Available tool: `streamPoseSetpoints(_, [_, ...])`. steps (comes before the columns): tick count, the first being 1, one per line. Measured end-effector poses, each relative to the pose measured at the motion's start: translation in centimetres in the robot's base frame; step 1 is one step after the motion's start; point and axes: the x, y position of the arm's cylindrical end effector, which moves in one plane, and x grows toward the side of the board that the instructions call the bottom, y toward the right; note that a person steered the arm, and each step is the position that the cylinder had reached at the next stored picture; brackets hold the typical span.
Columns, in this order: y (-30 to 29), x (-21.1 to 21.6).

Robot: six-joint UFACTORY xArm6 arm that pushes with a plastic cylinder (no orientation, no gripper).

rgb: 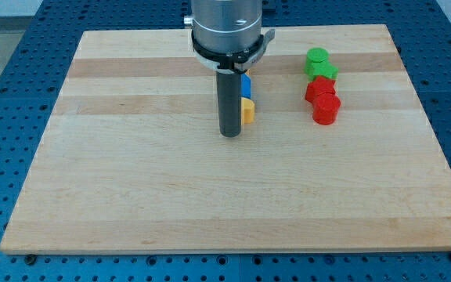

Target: Move the green star to the right side of the blue cube

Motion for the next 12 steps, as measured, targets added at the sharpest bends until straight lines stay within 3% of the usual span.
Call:
streamPoseSetpoints(2, [0.0,1.0])
streamPoseSetpoints(3, [0.1,3.6])
streamPoseSetpoints(6, [7.6,5.0])
streamPoseSetpoints(8, [16.9,5.0])
streamPoseSetpoints(9, [19.4,3.5])
streamPoseSetpoints(12, [21.6,-6.1])
